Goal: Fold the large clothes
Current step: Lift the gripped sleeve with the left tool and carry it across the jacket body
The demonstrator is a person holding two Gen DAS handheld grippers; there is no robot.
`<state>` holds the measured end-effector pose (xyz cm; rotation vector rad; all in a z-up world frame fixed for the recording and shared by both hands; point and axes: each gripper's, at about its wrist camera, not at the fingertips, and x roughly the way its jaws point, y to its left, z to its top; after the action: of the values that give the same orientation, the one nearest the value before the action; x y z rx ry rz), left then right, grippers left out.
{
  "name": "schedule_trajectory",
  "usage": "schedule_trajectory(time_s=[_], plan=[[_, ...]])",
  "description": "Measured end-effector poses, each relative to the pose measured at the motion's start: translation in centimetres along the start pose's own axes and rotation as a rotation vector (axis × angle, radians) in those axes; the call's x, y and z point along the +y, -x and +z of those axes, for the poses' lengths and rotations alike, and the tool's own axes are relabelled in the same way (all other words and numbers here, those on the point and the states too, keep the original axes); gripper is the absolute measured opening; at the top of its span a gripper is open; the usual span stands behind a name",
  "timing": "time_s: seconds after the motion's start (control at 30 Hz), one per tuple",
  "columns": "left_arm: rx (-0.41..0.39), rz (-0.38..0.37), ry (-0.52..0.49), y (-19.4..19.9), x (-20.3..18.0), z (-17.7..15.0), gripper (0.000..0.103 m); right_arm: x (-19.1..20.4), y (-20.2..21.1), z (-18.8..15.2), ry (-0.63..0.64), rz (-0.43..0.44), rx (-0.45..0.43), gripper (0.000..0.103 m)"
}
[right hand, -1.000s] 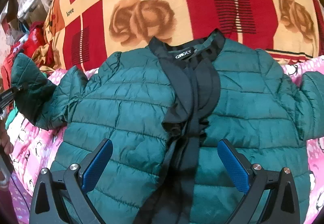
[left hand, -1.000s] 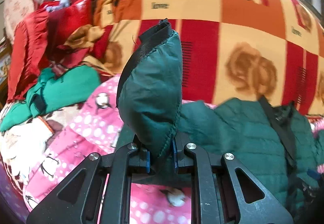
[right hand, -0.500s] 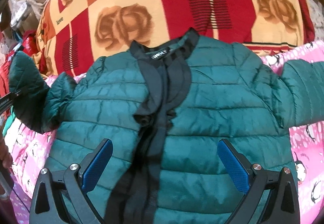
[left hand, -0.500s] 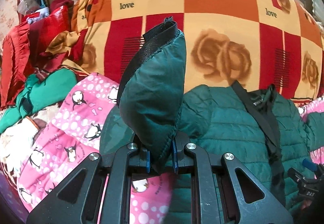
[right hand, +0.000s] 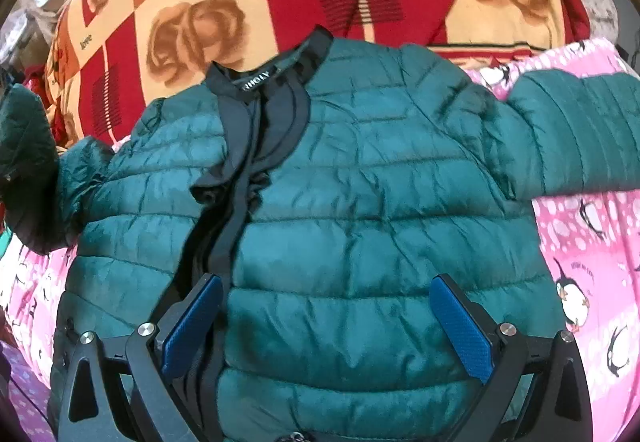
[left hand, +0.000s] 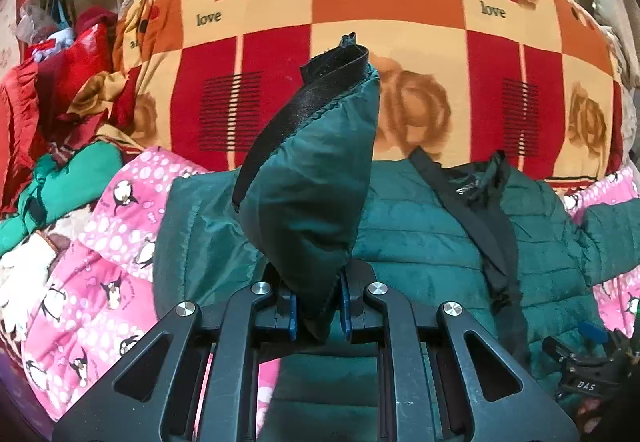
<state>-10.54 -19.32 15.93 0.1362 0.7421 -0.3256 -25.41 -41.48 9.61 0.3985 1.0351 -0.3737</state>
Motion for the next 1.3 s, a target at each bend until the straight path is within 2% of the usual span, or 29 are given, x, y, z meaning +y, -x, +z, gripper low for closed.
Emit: schedule_trajectory(time_s=[0.63,1.3], plan=[[-0.001,-0.136,-0.125,1.7,-9.6,-0.1,0.014,-3.1,2.7,-0.5,-0.054,-0.027,-0.039,0.103],[0.081,-0.248,-0.226,-1.9,-19.9,-1.7,0.014,-8.3,3.4,-0.7,-0.153,-0.041,-0.045,0.103]])
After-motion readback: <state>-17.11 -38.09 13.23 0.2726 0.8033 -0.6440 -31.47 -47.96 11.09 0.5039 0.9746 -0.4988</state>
